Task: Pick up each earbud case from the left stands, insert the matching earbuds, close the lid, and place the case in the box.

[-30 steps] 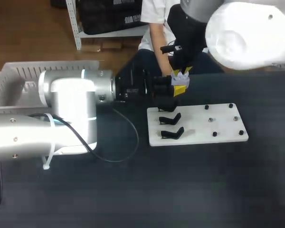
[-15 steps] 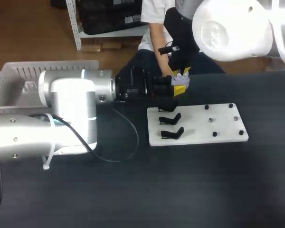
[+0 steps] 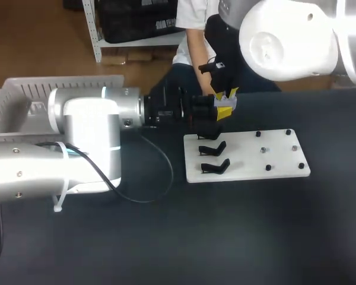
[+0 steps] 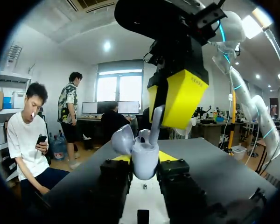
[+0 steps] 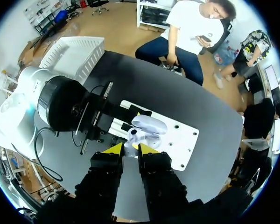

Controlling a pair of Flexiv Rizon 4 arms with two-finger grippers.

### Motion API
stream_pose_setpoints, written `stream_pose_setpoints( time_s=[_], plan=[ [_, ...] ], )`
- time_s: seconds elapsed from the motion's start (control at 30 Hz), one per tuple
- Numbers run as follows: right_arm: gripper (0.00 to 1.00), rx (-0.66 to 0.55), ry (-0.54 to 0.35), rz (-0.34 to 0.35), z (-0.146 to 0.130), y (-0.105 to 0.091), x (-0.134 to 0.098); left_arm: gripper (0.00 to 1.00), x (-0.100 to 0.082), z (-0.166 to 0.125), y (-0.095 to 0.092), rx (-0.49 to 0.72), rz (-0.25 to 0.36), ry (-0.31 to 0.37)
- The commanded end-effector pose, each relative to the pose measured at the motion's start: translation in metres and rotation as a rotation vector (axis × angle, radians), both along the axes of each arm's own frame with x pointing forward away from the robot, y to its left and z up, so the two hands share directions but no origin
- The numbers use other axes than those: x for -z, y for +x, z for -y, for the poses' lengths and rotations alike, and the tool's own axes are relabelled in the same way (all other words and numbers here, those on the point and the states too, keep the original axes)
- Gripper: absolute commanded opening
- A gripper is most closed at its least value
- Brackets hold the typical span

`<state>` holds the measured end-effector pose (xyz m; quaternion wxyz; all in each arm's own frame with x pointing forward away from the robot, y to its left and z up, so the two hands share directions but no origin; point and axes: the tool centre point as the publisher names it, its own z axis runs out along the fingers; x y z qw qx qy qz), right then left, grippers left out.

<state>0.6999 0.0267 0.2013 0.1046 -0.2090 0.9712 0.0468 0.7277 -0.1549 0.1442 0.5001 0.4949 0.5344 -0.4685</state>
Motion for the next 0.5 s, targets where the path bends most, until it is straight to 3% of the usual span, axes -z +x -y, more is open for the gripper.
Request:
stream_pose_setpoints(
  time_s=[0.03, 0.5],
  plan=[
    [0.0, -0.006, -0.005, -0.004, -0.0018, 0.0028, 0.0015, 0.0, 0.0016, 0.0003, -0.0028, -0.01, 0.007, -0.008],
    [0.0, -0.011, -0.002, 0.0, -0.0006, 0.0098, 0.0012, 0.0, 0.0016, 0.0003, -0.0028, -0.01, 0.007, -0.008]
  ],
)
